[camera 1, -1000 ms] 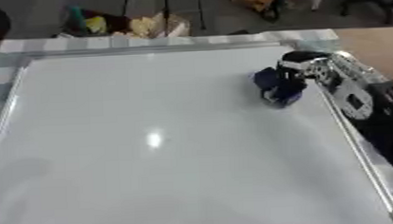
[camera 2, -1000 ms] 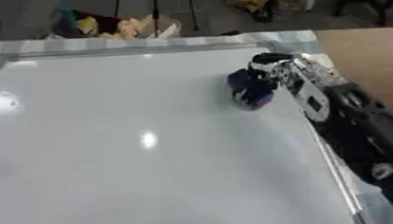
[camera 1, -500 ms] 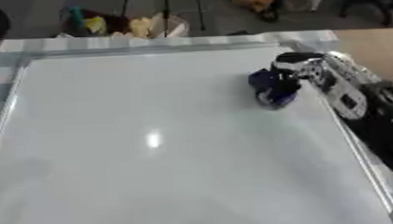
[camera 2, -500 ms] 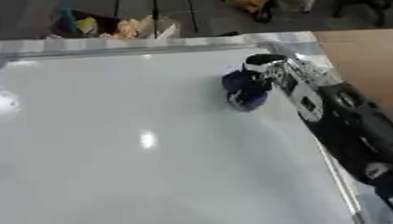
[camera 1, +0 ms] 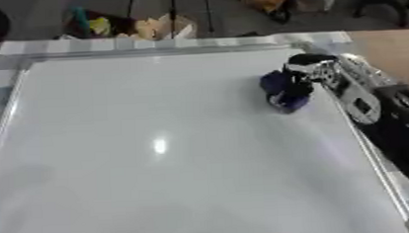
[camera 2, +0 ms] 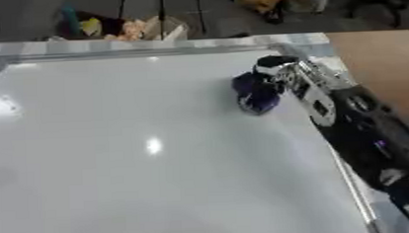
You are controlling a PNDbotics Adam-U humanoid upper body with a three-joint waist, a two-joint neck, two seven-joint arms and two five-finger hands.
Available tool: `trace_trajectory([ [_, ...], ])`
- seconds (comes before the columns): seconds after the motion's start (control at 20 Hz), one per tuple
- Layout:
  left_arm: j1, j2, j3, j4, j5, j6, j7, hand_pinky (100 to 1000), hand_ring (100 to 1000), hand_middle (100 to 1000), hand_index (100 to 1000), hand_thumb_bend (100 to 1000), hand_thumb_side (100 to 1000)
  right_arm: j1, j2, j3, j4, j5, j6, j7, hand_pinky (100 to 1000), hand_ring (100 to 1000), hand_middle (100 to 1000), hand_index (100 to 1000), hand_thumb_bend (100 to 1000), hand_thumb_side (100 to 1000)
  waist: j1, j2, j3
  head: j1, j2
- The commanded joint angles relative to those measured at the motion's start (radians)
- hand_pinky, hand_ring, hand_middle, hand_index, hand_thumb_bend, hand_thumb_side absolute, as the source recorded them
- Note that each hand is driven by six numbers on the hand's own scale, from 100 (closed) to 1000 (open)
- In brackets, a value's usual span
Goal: Wipe the whiteboard clean with a brush.
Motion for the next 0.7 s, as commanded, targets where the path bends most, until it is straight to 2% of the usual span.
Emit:
trace_trajectory([
  [0.05, -0.009, 0.005, 0.001, -0.018, 0.004, 0.001, 0.000, 384, 596, 543, 713, 129, 982, -0.008, -0.026, -0.022, 0.015, 0.021, 0.010, -0.014, 512, 574, 307, 483, 100, 491, 0.005, -0.024, -0.003, -0.001, -0.009],
  [0.7, -0.007, 0.003, 0.000, -0.018, 0.003, -0.002, -0.002, 384, 599, 543, 713, 126, 980, 0.011, -0.051, -0.071, 0.082, 0.077, 0.046, -0.057, 511, 578, 312, 490, 100, 496, 0.014, -0.024, -0.008, 0.002, -0.010],
])
